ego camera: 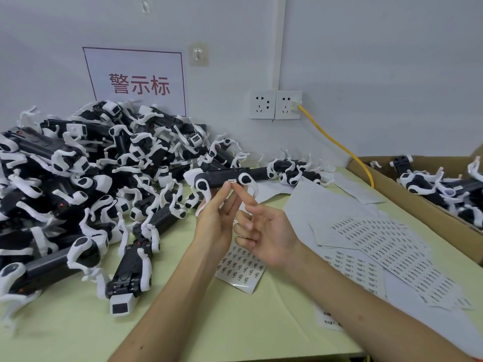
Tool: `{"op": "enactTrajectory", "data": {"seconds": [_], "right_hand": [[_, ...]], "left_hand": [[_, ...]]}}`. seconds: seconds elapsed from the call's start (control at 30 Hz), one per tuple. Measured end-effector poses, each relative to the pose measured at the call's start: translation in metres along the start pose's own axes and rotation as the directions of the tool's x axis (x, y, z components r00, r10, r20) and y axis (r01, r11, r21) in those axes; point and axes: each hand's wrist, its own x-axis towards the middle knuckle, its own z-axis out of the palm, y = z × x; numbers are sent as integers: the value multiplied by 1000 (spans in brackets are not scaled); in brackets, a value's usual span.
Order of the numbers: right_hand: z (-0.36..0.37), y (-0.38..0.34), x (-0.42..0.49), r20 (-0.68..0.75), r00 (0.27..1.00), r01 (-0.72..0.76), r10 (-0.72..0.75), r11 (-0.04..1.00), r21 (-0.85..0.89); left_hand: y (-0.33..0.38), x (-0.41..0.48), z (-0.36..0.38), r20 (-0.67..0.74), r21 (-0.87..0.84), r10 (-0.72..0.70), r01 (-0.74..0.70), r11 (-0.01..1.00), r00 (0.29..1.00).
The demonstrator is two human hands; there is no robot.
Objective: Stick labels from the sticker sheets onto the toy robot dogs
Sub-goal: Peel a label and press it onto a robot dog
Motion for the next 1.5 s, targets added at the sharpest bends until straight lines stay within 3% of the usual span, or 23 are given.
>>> {"op": "enactTrajectory", "data": {"seconds": [1.1,1.5], "right_hand": [[2,0,0,-8,1000,-6,6,1000,-18],[1,1,-1,6,1000,-25,25,999,-41]], "left_hand": [[2,-4,3,-44,31,31,-29,999,999],[3,-6,11,-266,8,104,-106,994,958]]}}
